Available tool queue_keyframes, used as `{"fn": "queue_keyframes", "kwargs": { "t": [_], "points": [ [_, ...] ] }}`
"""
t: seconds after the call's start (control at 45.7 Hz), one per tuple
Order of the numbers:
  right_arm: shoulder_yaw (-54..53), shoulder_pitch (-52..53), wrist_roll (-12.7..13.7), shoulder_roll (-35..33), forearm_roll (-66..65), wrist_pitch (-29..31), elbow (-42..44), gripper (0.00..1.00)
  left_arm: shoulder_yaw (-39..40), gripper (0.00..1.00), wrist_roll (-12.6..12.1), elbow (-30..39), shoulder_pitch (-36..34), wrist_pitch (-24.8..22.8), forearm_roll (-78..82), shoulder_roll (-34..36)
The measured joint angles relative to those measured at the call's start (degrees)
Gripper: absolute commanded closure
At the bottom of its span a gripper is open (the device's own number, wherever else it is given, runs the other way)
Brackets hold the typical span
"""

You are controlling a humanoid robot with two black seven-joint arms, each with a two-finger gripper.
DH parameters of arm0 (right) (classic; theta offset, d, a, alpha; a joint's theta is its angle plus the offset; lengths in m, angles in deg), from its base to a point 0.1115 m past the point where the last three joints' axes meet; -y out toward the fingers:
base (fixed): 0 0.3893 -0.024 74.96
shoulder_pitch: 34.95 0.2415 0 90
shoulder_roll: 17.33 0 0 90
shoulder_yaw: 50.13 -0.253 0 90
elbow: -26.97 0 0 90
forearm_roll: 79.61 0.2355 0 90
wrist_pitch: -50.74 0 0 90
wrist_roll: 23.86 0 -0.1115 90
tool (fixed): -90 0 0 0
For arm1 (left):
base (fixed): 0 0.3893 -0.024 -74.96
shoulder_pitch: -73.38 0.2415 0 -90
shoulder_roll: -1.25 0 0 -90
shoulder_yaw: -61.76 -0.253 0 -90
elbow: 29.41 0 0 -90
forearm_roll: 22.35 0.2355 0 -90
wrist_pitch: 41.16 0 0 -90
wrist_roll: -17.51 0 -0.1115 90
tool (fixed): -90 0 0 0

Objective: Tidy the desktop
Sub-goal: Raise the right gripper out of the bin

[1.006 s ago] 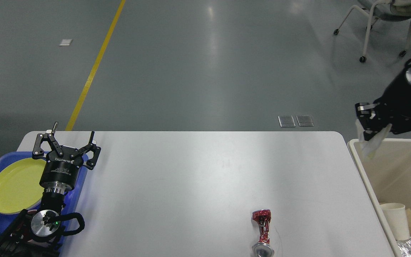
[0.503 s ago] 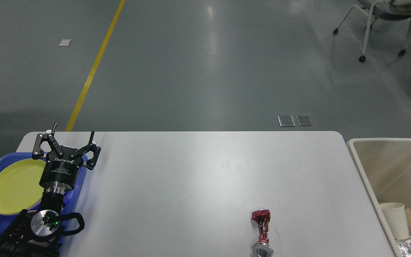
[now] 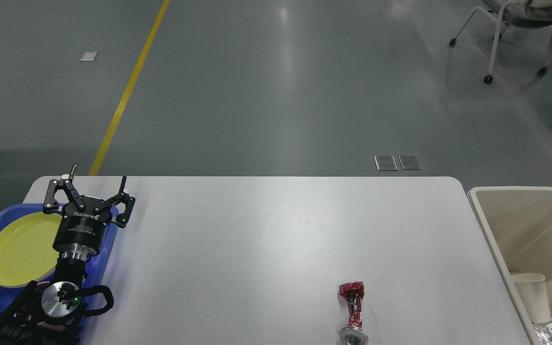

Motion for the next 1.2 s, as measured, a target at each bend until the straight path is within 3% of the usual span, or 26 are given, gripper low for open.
{"fn": "queue_keyframes", "kwargs": {
  "t": [0.175, 0.35, 0.481, 0.525, 0.591, 0.613, 0.635, 1.203],
  "points": [
    [-0.3, -6.6, 0.0, 5.2, 2.7, -9.9, 4.1, 1.0, 0.0, 0.04, 0.0, 0.0, 0.0, 0.0, 0.0, 0.0],
    [-0.5, -7.7, 0.1, 6.2, 3.3, -13.4, 4.3, 1.0, 0.0, 0.04, 0.0, 0.0, 0.0, 0.0, 0.0, 0.0],
    [-0.5, -7.9, 0.1, 6.3, 3.3, -13.7, 4.3, 0.88, 0.0, 0.04, 0.0, 0.0, 0.0, 0.0, 0.0, 0.0],
    [-0.5, -8.0, 0.1, 6.3, 3.3, -13.8, 4.3, 0.75, 0.0, 0.04, 0.0, 0.0, 0.0, 0.0, 0.0, 0.0],
    [-0.4, -8.2, 0.1, 6.3, 3.3, -14.0, 4.3, 0.22, 0.0, 0.04, 0.0, 0.0, 0.0, 0.0, 0.0, 0.0],
    [-0.3, -8.3, 0.1, 6.3, 3.3, -14.0, 4.2, 0.07, 0.0, 0.04, 0.0, 0.0, 0.0, 0.0, 0.0, 0.0],
    [-0.3, -8.5, 0.1, 6.3, 3.3, -14.1, 4.2, 0.0, 0.0, 0.04, 0.0, 0.0, 0.0, 0.0, 0.0, 0.0],
    [0.0, -8.1, -0.4, 6.1, 3.2, -14.2, 3.6, 0.0, 0.0, 0.04, 0.0, 0.0, 0.0, 0.0, 0.0, 0.0]
  ]
}}
